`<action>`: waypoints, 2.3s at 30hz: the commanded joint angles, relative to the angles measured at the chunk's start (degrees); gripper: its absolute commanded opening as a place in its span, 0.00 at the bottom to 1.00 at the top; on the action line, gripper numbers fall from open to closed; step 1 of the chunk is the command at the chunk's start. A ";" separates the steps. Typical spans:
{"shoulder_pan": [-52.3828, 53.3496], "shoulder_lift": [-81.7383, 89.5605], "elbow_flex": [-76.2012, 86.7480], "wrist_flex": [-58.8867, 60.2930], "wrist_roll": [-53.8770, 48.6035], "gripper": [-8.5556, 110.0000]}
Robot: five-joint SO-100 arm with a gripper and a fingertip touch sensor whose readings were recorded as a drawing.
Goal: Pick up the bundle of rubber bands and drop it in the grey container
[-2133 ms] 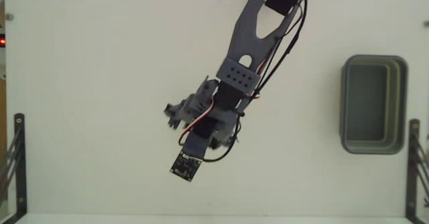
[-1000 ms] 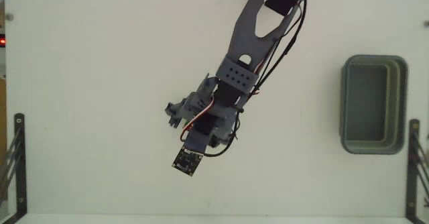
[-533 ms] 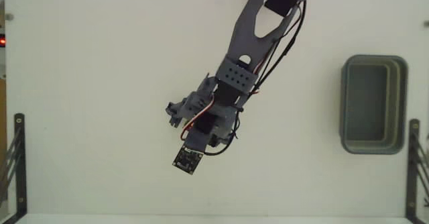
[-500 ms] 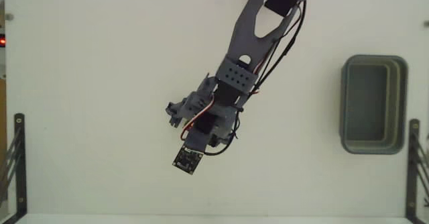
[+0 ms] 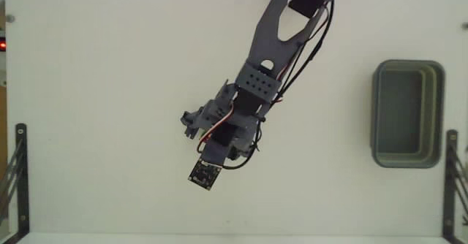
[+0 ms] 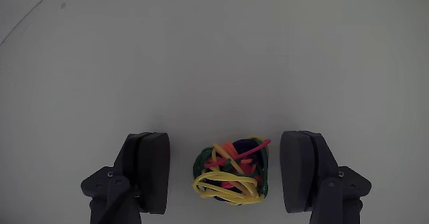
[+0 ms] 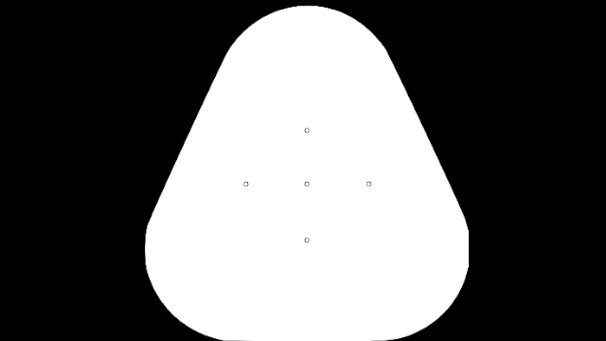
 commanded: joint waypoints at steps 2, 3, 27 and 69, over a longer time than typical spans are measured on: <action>1.21 1.79 0.13 -0.46 0.09 0.99; 1.21 1.79 0.13 -0.46 0.09 0.99; 1.21 1.79 0.13 -0.46 0.09 0.93; 1.21 1.79 0.13 -0.46 0.09 0.85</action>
